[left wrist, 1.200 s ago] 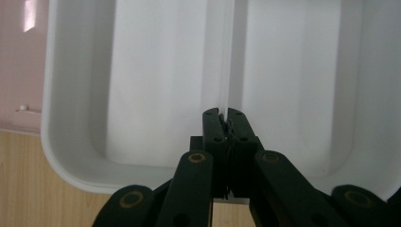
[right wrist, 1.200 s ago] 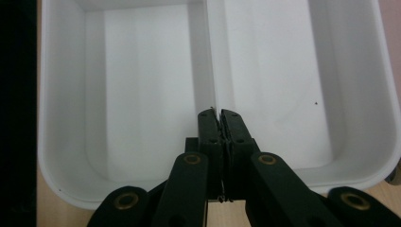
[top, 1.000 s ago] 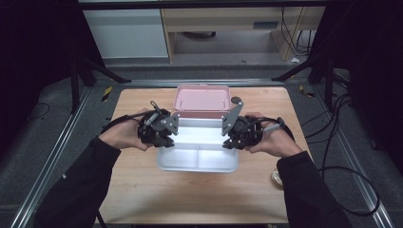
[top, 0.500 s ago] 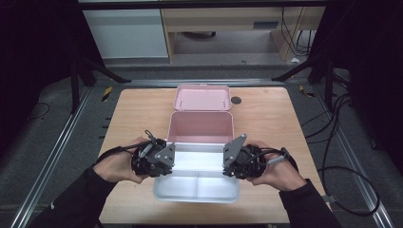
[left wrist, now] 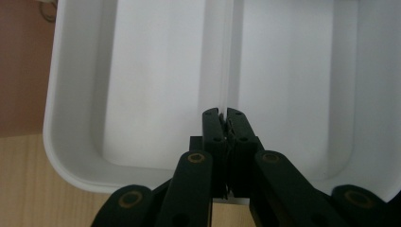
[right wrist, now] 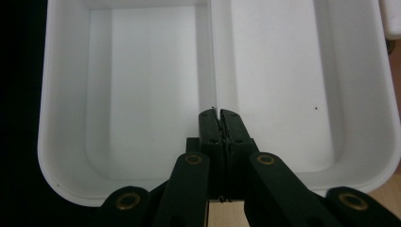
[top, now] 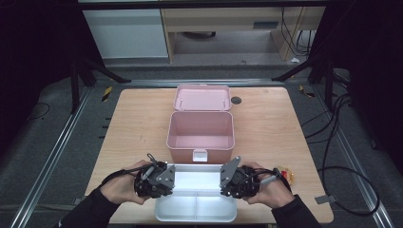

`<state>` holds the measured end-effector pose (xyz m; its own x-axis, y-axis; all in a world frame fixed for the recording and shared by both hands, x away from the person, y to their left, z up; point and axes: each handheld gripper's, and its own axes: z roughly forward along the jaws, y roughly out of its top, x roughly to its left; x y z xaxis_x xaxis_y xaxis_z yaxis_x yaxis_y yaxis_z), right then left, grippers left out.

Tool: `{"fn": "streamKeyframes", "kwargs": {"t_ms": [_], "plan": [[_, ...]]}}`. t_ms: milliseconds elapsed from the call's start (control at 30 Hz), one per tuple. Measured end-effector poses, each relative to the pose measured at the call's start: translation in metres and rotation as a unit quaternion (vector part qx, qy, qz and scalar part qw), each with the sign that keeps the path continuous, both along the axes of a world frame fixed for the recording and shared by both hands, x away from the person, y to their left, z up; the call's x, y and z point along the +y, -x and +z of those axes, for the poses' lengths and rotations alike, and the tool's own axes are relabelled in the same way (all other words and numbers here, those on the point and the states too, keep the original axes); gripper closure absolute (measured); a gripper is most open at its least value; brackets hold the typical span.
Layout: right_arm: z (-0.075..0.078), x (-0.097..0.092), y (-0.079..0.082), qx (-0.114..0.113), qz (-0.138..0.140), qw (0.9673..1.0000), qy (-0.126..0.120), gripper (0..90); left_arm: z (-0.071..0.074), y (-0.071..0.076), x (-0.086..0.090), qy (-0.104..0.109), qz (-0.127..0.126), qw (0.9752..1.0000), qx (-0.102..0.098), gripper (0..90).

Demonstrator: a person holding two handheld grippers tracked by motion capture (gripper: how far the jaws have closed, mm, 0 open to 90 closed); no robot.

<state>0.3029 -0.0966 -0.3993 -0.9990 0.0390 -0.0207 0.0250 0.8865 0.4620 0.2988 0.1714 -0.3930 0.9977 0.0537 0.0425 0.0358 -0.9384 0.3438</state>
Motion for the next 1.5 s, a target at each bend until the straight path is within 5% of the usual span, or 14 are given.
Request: {"fn": "streamKeyframes", "kwargs": {"t_ms": [167, 633, 933, 1067, 1133, 1167, 1200, 1233, 1300, 1333, 1367, 1500], "plan": [[-0.022, 0.001, -0.002, 0.01, -0.006, 0.9998, 0.014, 89.5, -0.025, -0.01, -0.002, -0.002, 0.004, 0.9998, 0.021, 87.2], [-0.073, 0.001, -0.027, 0.011, -0.027, 0.9992, 0.027, 87.6, -0.076, -0.03, -0.008, -0.014, 0.012, 0.9996, 0.023, 87.5], [-0.079, 0.001, -0.028, 0.018, -0.05, 0.9984, 0.019, 85.5, -0.079, -0.03, -0.005, -0.004, 0.027, 0.9994, 0.019, 81.6], [-0.074, -0.005, -0.028, 0.007, -0.084, 0.9964, -0.015, 71.4, -0.073, -0.027, -0.001, 0.022, 0.054, 0.9982, 0.011, 63.3], [-0.069, -0.01, -0.026, -0.006, -0.111, 0.9932, -0.036, 63.9, -0.068, -0.027, 0.004, 0.041, 0.076, 0.9963, 0.004, 57.9], [-0.066, -0.012, -0.026, -0.01, -0.12, 0.9915, -0.047, 62.7, -0.064, -0.027, 0.008, 0.056, 0.093, 0.9941, 0.002, 57.9], [-0.06, -0.019, -0.026, -0.019, -0.148, 0.9864, -0.068, 56.4, -0.061, -0.028, 0.014, 0.078, 0.122, 0.9895, 0.001, 49.4], [-0.06, -0.019, -0.026, -0.019, -0.148, 0.9864, -0.068, 56.4, -0.061, -0.028, 0.014, 0.078, 0.122, 0.9895, 0.001, 46.5], [-0.053, -0.03, -0.025, -0.028, -0.197, 0.9752, -0.097, 50.2, -0.057, -0.029, 0.024, 0.102, 0.158, 0.9821, -0.002, 39.2], [-0.053, -0.03, -0.025, -0.028, -0.197, 0.9752, -0.097, 50.2, -0.057, -0.029, 0.024, 0.102, 0.158, 0.9821, -0.002, 35.3], [-0.049, -0.038, -0.026, -0.033, -0.232, 0.9662, -0.107, 48.2, -0.057, -0.031, 0.032, 0.117, 0.191, 0.9746, -0.007, 32.1], [-0.043, -0.057, -0.03, -0.046, -0.306, 0.9426, -0.126, 41.5, -0.056, -0.034, 0.048, 0.143, 0.255, 0.9561, -0.011, 23.7]]}}
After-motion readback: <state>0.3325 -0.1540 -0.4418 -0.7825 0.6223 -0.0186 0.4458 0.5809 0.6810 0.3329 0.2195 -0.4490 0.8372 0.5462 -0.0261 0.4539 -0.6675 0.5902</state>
